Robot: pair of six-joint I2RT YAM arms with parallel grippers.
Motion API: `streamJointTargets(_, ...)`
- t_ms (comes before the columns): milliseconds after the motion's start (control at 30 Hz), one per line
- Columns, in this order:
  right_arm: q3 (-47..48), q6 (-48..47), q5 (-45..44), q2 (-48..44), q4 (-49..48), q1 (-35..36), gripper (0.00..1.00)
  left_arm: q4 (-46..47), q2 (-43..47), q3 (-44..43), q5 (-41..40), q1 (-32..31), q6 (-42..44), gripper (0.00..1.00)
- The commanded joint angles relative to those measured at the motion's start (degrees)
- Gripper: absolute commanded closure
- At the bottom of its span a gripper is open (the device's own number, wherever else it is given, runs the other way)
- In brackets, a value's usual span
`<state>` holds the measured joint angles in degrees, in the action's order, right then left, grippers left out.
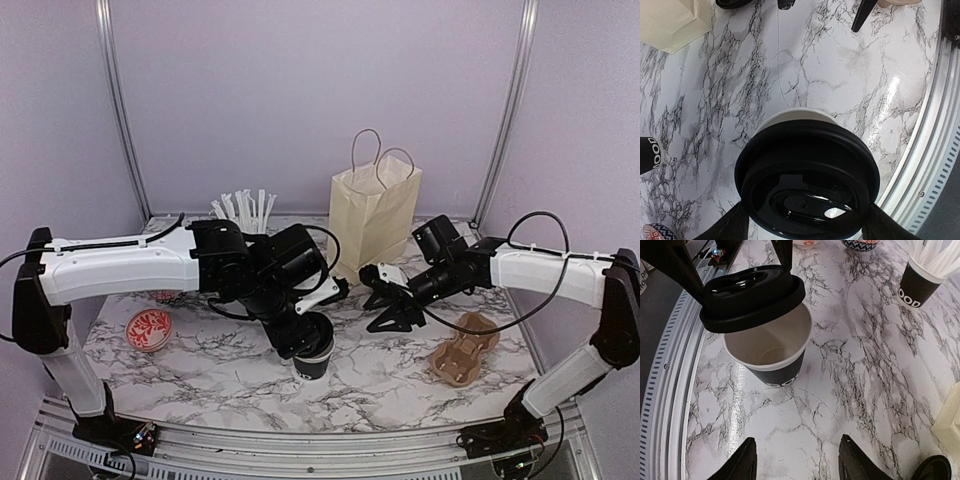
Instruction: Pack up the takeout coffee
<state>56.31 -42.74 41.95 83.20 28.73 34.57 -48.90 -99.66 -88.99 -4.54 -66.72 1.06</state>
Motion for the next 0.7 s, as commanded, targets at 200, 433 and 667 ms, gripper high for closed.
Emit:
streamJointTargets(200,-0.50,-1.86,0.50,0.30,-0.08,-0.31,0.47,-3.42,-3.07,-4.23,0.99,0.99,1.25,0.23)
streamJointTargets(433,-0.53,-2.18,0.12,0.56,0.01,-0.34,0.48,-5.41,-4.03,-5.19,0.02,1.06,1.17,0.23)
streamJointTargets(667,-0.59,-2.36,0.14,0.61,0.27,-0.34,0.48,-6.29,-5.03,-5.91,-0.42,1.20,1.73,0.23)
